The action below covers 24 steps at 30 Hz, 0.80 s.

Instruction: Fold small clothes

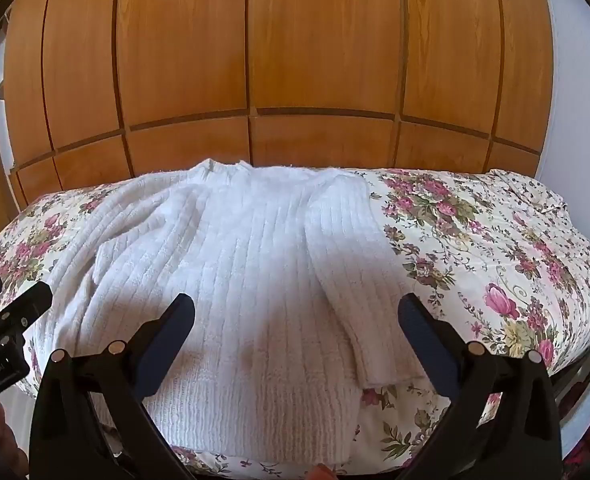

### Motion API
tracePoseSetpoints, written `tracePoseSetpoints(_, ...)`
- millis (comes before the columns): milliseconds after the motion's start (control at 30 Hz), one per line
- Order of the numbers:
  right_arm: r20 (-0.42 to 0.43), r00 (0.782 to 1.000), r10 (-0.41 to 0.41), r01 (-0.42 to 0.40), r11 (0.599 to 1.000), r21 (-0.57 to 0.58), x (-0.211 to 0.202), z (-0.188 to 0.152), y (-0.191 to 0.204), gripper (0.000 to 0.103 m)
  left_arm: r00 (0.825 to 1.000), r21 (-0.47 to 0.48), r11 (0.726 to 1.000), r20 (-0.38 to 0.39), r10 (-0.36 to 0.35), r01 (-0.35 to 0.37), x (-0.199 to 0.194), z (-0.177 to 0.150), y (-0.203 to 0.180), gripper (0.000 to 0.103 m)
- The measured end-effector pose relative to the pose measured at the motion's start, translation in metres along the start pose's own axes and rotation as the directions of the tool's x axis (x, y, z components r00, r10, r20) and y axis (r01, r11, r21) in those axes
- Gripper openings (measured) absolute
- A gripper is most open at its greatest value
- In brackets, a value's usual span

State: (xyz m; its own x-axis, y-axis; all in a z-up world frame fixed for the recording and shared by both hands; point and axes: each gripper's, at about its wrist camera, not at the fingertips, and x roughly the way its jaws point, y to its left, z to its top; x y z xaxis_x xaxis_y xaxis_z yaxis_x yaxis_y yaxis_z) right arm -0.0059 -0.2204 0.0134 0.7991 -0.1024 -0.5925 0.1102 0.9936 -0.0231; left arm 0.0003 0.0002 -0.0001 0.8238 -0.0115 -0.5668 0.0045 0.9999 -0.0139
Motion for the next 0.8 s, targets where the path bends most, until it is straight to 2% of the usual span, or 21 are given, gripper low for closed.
tracePoseSetpoints(367, -0.006, 1.0, 0.007, -0.007, 1.0, 0.004, 0.002, 0.002, -0.001, 0.101, 1.0, 0.017, 1.0, 0.003, -0.01, 0.009, 0.004, -0.016, 0.004, 0.1)
tracePoseSetpoints(433, -0.007, 1.0, 0.007, -0.007, 1.0, 0.005, 0.003, 0.002, -0.001, 0.101, 1.0, -0.004, 1.0, -0.012, -0.001, 0.001, 0.006, -0.007, 0.003, 0.1)
tracePoseSetpoints(800, -0.016, 1.0, 0.012, -0.012, 1.0, 0.006, 0.004, 0.0, 0.0, 0.101, 1.0, -0.008, 1.0, -0.016, -0.007, 0.007, 0.007, -0.008, 0.003, 0.1)
